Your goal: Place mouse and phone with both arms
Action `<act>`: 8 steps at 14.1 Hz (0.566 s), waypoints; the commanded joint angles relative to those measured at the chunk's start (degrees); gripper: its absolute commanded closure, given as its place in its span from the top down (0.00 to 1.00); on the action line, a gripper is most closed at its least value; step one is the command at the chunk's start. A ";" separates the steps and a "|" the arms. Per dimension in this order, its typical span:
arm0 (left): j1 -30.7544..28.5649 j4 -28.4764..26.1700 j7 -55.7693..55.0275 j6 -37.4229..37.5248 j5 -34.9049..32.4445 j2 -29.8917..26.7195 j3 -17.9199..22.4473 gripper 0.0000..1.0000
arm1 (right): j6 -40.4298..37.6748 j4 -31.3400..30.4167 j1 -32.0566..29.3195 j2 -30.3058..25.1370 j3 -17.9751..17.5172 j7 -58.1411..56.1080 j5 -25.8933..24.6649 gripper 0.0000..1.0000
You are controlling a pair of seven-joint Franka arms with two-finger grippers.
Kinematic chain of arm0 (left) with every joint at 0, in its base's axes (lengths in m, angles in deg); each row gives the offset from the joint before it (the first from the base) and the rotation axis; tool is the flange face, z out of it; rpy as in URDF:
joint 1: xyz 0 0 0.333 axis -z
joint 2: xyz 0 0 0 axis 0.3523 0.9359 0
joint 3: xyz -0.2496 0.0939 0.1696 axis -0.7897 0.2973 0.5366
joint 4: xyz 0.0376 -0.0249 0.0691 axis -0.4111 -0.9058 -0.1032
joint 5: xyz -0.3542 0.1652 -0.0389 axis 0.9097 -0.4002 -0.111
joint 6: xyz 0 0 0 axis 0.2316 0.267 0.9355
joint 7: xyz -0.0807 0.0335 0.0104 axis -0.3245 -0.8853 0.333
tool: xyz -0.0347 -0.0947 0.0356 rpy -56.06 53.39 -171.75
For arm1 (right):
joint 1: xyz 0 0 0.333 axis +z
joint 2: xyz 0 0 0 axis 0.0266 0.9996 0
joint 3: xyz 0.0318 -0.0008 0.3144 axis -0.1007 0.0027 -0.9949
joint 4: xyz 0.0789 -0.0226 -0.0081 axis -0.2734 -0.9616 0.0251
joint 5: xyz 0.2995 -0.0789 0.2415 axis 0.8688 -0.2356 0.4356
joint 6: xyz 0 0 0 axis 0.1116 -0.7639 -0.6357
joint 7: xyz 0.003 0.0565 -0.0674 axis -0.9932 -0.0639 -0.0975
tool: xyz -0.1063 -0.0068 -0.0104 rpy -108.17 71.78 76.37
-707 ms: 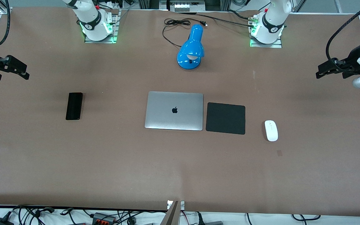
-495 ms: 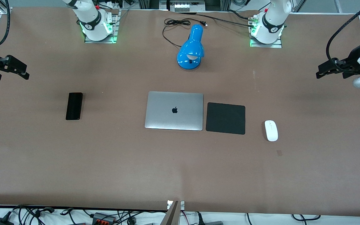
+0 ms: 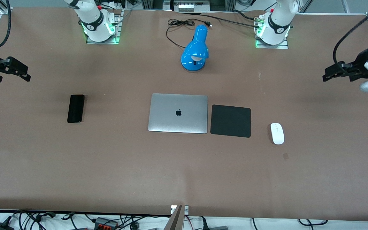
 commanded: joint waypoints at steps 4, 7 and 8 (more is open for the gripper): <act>0.35 8.36 1.43 -7.41 -1.42 19.64 0.37 1.00 | -0.61 -0.84 -0.16 5.00 -0.06 0.11 0.18 1.00; 0.17 7.66 1.52 -17.46 -2.92 27.12 0.19 1.00 | 6.47 -5.91 -0.43 8.34 0.03 0.37 0.09 1.00; 0.26 7.66 1.43 -19.04 -3.10 28.18 0.28 1.00 | 11.38 -9.25 -0.43 9.04 0.12 0.37 0.09 1.00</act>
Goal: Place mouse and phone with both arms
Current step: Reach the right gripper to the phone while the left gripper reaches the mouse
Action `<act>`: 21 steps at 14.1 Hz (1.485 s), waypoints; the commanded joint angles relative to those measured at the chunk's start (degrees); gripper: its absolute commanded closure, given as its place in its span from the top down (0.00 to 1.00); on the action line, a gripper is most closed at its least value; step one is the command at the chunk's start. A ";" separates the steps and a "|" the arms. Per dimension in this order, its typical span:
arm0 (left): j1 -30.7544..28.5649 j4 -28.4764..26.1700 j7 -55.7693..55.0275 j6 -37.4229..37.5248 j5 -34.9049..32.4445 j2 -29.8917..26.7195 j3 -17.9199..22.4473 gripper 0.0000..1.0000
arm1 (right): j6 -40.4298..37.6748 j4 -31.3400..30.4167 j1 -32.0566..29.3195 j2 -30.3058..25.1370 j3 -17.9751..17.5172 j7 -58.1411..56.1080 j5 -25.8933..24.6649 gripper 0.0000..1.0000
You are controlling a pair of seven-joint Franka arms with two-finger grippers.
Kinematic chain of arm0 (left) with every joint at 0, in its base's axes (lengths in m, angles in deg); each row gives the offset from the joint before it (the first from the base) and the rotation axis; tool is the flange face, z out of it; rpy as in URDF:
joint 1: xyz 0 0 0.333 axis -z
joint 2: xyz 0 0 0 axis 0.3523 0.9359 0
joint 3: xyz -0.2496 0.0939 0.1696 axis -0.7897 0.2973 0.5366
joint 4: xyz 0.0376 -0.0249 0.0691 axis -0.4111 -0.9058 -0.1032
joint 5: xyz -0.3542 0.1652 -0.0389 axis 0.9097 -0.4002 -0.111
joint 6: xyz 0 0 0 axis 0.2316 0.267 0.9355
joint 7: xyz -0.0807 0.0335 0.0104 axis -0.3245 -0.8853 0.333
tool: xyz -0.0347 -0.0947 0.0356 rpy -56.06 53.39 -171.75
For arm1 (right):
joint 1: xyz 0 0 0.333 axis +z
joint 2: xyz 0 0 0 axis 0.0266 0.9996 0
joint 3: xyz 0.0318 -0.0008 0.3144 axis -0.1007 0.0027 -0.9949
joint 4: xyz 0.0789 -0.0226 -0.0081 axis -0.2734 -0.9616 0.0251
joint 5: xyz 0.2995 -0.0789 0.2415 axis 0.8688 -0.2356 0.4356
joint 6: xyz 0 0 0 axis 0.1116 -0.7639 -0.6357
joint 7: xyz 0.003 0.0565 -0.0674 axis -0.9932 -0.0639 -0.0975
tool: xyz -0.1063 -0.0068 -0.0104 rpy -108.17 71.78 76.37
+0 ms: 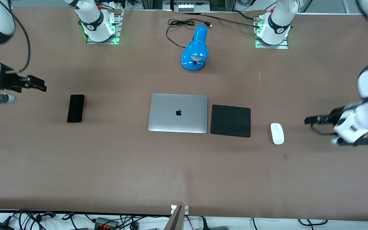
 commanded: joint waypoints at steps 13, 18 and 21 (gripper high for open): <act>5.04 -9.12 -1.70 -22.08 -5.55 8.20 -0.07 1.00 | 25.98 -11.63 -0.70 18.98 0.01 3.26 -5.62 1.00; 6.28 -10.45 -5.12 -23.32 -13.54 8.55 -0.16 1.00 | 26.16 -11.72 -2.19 21.53 0.01 3.61 -4.92 1.00; 6.10 -11.24 -5.92 -23.76 -13.63 9.25 -0.25 1.00 | 26.68 -11.90 -2.98 23.28 -0.07 3.79 -3.00 1.00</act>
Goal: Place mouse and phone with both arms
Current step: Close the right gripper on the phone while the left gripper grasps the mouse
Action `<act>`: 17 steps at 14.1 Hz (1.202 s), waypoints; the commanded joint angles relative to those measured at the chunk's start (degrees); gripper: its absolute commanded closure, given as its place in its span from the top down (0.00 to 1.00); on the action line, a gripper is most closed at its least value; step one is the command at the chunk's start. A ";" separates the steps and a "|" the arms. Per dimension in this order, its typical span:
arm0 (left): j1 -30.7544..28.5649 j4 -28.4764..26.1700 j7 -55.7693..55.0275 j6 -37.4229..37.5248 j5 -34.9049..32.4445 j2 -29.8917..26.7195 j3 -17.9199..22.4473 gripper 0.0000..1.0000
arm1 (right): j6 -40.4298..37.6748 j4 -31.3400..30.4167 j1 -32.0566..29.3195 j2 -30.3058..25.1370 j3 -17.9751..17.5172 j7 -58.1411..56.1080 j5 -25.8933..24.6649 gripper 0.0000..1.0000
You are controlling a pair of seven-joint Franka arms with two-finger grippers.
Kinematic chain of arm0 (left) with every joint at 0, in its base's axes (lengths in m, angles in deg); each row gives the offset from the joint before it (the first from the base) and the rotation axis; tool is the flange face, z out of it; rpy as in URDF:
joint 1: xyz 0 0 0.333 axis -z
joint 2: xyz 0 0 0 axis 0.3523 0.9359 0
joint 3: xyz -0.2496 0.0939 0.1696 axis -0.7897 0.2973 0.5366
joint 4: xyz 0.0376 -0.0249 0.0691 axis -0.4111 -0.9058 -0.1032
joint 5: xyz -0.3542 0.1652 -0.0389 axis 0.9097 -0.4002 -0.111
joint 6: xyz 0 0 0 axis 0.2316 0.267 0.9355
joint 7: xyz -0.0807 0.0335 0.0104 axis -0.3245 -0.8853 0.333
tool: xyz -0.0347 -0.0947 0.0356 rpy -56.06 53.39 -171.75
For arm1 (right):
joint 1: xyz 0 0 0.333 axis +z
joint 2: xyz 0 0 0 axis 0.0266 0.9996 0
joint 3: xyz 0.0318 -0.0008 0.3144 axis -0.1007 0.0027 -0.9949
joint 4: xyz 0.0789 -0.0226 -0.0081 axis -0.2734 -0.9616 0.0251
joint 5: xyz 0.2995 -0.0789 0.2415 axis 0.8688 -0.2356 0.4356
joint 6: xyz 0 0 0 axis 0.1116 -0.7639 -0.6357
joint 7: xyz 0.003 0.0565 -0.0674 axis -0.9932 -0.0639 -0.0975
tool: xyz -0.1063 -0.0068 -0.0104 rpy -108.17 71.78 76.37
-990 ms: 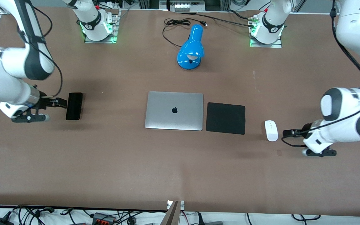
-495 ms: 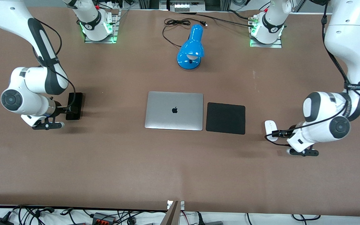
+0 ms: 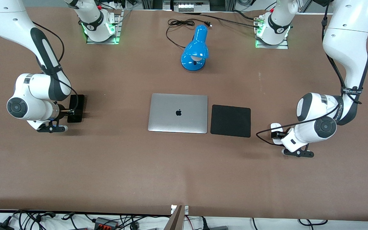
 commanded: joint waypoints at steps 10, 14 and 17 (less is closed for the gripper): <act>-0.21 -4.89 -3.50 -4.70 -1.56 0.28 -0.53 1.00 | 1.06 -0.99 -0.46 1.92 -0.52 0.80 3.17 1.00; -0.56 -6.47 -3.59 -7.08 -1.56 0.19 -0.53 0.98 | 1.24 -1.60 -0.46 1.48 -0.52 0.80 3.17 1.00; -0.56 -6.47 -3.59 -6.90 -1.56 0.19 -0.53 0.82 | 1.32 -2.74 -0.46 1.22 -0.52 0.80 3.17 1.00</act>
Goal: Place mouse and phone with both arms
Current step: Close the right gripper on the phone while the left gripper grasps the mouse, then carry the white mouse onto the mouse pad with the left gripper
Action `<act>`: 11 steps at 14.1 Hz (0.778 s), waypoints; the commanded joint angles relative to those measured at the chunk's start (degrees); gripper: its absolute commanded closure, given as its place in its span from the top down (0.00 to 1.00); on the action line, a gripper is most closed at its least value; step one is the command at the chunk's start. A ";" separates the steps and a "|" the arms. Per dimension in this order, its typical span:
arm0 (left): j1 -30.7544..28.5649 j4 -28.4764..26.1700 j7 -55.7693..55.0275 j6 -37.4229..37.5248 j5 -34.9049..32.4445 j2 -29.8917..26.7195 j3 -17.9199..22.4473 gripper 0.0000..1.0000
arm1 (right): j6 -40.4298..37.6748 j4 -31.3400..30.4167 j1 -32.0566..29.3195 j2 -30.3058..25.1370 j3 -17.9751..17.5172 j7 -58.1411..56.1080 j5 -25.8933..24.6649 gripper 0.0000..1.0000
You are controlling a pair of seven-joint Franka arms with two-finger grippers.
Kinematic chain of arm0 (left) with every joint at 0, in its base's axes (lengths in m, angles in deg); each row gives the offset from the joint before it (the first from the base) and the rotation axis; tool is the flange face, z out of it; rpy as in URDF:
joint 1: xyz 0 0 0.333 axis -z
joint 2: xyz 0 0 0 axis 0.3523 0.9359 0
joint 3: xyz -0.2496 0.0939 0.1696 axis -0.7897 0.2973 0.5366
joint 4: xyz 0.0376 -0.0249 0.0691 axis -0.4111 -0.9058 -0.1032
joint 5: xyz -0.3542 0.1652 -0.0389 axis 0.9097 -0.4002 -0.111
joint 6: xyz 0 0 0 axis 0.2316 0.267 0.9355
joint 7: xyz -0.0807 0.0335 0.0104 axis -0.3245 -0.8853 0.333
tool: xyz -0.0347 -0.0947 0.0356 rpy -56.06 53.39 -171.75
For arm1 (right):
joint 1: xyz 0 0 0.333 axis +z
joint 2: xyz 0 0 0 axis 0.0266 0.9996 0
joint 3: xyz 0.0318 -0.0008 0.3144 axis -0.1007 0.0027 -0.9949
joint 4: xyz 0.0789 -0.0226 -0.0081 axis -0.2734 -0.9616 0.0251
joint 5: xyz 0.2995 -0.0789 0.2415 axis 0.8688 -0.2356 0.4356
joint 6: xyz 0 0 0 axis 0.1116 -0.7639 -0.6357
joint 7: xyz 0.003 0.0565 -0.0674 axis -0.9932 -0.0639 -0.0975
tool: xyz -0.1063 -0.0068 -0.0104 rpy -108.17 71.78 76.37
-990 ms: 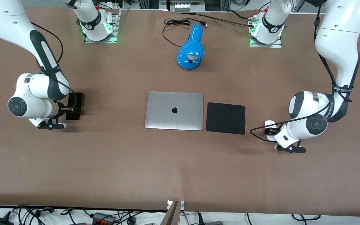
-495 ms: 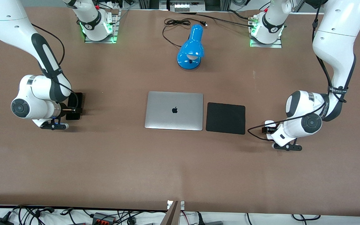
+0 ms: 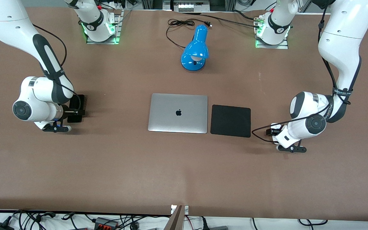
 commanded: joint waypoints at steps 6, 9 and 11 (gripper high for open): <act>-0.35 -0.21 -1.19 -0.32 -1.38 -1.09 -0.53 0.60 | 1.18 -3.80 -0.19 -2.36 -0.30 0.59 0.80 1.00; 0.18 0.76 -1.45 2.92 -0.85 -2.41 -0.97 0.55 | 5.82 -6.87 -0.19 -2.88 -0.22 0.50 0.72 1.00; 0.09 1.82 -5.30 6.96 -0.85 -2.94 -4.46 0.55 | 7.16 -8.02 -0.10 -3.33 -0.21 0.50 0.80 1.00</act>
